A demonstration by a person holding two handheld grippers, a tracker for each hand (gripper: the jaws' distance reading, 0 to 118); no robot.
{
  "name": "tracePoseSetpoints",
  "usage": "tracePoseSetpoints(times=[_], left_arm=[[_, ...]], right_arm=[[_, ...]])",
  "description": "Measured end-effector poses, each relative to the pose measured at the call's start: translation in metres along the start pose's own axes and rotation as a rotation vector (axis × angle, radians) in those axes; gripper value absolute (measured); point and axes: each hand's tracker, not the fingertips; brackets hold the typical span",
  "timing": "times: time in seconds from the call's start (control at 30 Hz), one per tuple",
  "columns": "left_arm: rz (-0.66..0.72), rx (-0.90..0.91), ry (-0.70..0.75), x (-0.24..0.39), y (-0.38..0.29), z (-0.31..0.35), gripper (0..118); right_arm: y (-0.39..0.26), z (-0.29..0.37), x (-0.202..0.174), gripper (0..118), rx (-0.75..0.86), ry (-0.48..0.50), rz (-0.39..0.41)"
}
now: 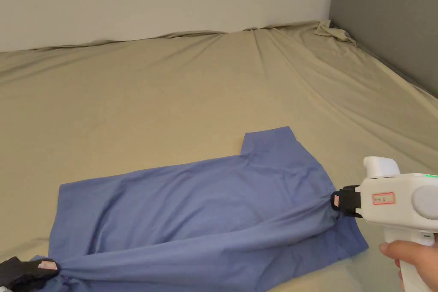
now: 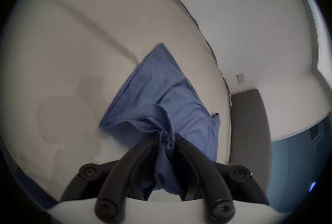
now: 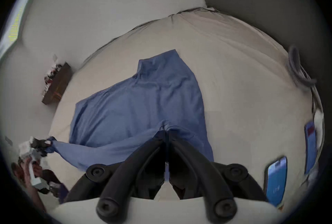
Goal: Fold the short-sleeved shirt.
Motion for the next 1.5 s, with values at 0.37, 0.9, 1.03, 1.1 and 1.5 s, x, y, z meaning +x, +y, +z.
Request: tracePoseSetpoints(times=[0.37,0.9,1.03,1.1,1.5], left_arm=[[-0.188,-0.067,0.291,-0.003,0.006,-0.107,12],[-0.614,0.174,0.250,0.031,-0.061,0.030,118],[-0.528,0.043,0.230,0.004,-0.102,0.035,85],[-0.527,-0.003,0.254,-0.005,-0.112,0.027,0],[-0.608,0.017,0.427,-0.016,-0.051,-0.076,118]], right_arm=[[0.003,-0.104,0.001,4,-0.129,-0.130,0.061],[-0.026,0.076,-0.055,114,0.187,-0.004,0.294],[-0.085,0.082,-0.071,3,0.169,-0.042,0.298],[-0.105,0.081,-0.073,3,0.089,0.057,0.257],[-0.095,0.098,-0.076,3,0.129,0.041,0.332]])
